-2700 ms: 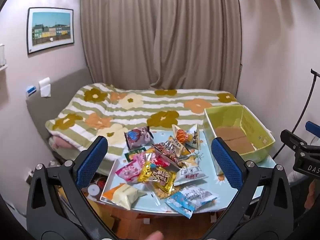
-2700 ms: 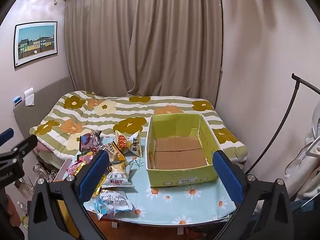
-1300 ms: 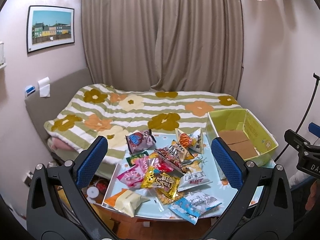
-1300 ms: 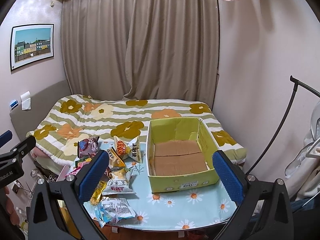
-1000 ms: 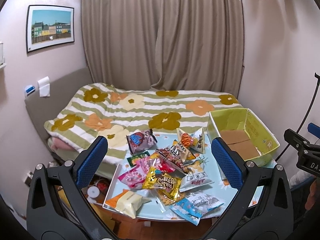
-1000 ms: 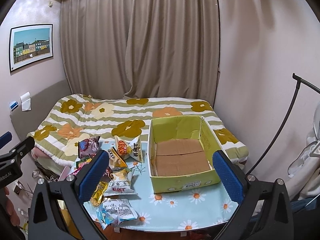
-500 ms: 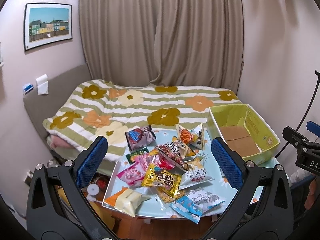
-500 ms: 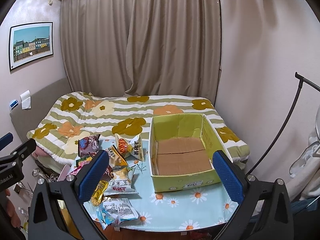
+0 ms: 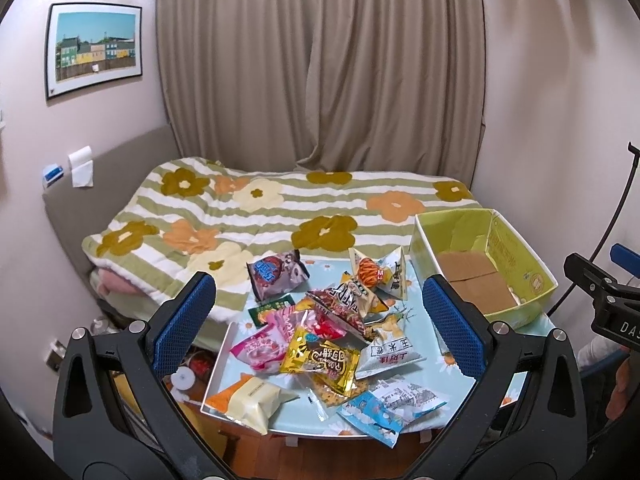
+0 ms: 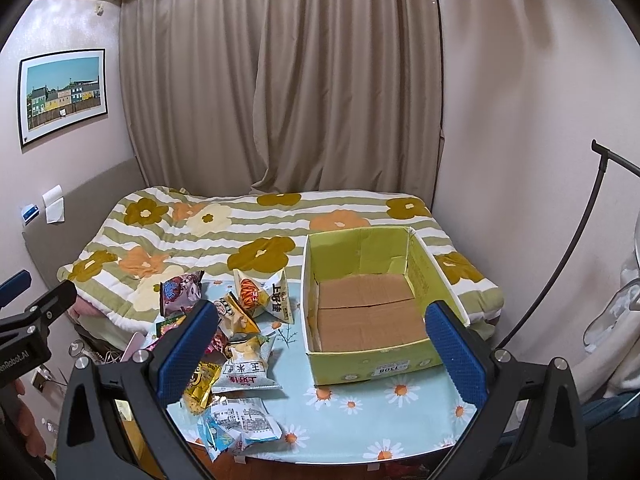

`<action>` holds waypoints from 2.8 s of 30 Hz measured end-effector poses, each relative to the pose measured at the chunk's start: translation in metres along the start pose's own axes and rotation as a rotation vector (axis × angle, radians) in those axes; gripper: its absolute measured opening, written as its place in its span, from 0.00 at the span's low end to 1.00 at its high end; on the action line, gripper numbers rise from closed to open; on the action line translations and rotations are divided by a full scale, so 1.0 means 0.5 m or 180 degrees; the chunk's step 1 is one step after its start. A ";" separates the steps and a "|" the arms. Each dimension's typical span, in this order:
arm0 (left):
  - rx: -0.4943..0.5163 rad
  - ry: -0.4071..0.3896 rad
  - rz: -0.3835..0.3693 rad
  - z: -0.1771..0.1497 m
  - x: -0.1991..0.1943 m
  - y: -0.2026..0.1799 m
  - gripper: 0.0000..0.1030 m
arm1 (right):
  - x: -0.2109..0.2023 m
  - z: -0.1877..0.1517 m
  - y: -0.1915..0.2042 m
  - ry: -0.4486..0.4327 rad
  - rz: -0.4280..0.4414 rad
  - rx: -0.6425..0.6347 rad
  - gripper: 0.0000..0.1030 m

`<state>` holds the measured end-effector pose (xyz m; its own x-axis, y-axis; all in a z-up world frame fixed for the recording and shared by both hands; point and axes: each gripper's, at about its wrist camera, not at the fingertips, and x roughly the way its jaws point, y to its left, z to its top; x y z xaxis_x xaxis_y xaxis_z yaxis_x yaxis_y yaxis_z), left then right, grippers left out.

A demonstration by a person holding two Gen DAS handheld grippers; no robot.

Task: Organize snacks

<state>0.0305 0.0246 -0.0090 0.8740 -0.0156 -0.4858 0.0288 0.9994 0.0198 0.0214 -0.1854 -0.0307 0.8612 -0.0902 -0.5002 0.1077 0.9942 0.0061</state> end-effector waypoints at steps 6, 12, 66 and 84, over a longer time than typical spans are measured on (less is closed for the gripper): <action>0.0013 0.0002 0.0019 0.004 0.000 -0.003 0.99 | -0.002 0.001 0.001 0.0004 0.0006 0.0010 0.99; -0.0019 -0.0027 -0.0065 0.006 -0.007 -0.007 0.99 | -0.007 0.001 -0.004 -0.0002 0.0047 0.0037 0.99; 0.0849 0.2972 -0.1017 -0.387 0.540 0.207 0.84 | 0.408 -0.356 0.143 0.2493 0.0475 0.1524 0.99; 0.0705 0.2901 -0.1231 -0.388 0.531 0.225 0.63 | 0.405 -0.355 0.164 0.2396 0.0428 0.1488 0.64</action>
<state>0.1718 0.1387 -0.3052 0.0852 -0.2146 -0.9730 0.4016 0.9011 -0.1636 0.1164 -0.1118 -0.2853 0.3448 0.2515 -0.9044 0.3623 0.8531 0.3754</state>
